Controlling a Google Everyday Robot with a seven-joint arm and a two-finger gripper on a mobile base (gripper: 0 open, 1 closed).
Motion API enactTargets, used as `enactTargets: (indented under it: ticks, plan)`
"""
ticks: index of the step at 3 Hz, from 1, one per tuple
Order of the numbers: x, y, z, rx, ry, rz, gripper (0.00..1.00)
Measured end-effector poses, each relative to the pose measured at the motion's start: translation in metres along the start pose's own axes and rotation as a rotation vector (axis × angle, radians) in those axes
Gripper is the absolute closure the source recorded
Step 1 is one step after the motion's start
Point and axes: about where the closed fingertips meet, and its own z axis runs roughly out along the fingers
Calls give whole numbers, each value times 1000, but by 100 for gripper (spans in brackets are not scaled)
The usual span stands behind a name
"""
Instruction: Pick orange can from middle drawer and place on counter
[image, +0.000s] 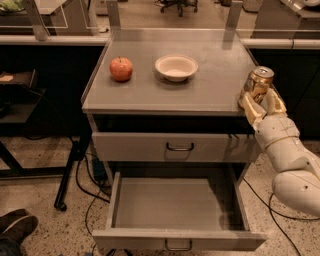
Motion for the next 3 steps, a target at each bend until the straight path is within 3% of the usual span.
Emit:
enactTargets:
  ticks: [1,2,3]
  plan:
    - [0,0,0,0,0,0,15]
    - [0,0,0,0,0,0,0]
    - [0,0,0,0,0,0,0]
